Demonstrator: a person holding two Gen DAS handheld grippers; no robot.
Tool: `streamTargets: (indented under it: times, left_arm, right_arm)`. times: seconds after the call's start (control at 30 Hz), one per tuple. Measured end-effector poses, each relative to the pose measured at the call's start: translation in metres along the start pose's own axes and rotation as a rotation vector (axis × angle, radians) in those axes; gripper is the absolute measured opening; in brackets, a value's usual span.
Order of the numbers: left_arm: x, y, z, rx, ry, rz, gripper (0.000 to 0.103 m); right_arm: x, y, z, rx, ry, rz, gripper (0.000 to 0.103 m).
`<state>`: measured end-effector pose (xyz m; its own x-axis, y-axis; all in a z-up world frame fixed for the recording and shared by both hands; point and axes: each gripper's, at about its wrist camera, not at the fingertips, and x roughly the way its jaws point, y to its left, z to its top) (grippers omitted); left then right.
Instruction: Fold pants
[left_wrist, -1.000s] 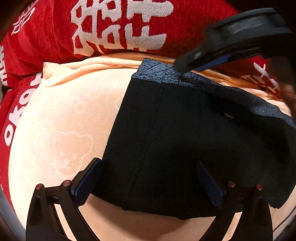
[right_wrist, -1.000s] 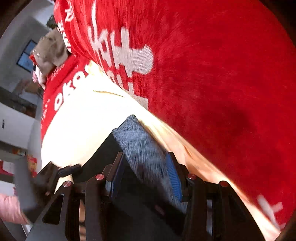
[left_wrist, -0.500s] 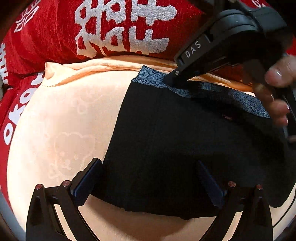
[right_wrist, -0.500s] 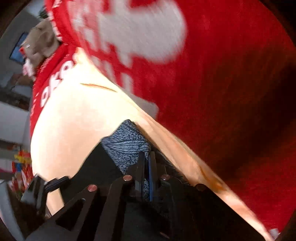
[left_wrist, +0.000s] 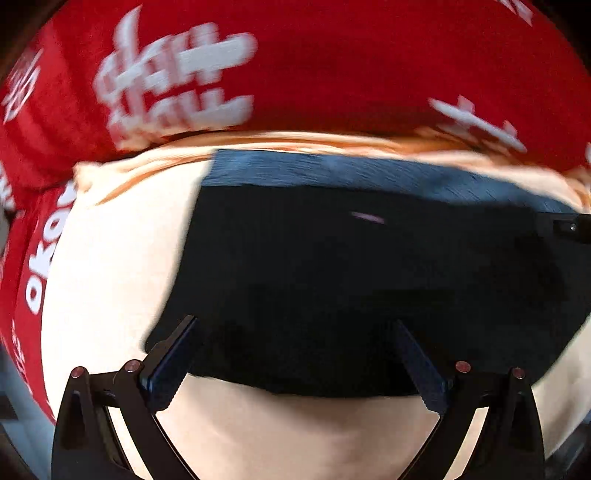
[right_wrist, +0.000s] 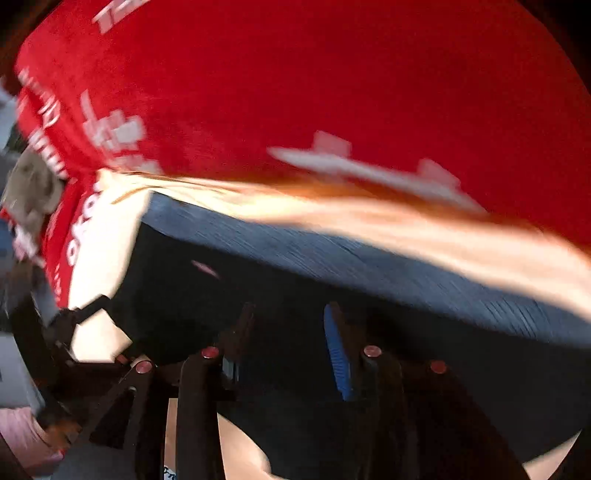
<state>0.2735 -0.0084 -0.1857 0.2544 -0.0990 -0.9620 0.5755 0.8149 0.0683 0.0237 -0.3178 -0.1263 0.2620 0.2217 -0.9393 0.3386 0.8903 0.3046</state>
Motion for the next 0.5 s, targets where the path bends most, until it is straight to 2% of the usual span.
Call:
streamTargets:
  times: [0.17,0.33,0.5]
  left_arm:
    - [-0.011,-0.075,-0.001,0.126,0.019,-0.019,0.102]
    - [-0.022,-0.153,0.007,0.216,0.016,-0.061,0.102]
    - [-0.028,-0.235,0.013,0.298,0.014,-0.098,0.102]
  right_arm:
    - [-0.034,-0.077,-0.063,0.195,-0.003,-0.023,0.041]
    - [-0.070,-0.130,-0.113,0.314,-0.033,-0.031,0.041]
    - [-0.110,-0.219,-0.161,0.458,-0.067,-0.058,0.041]
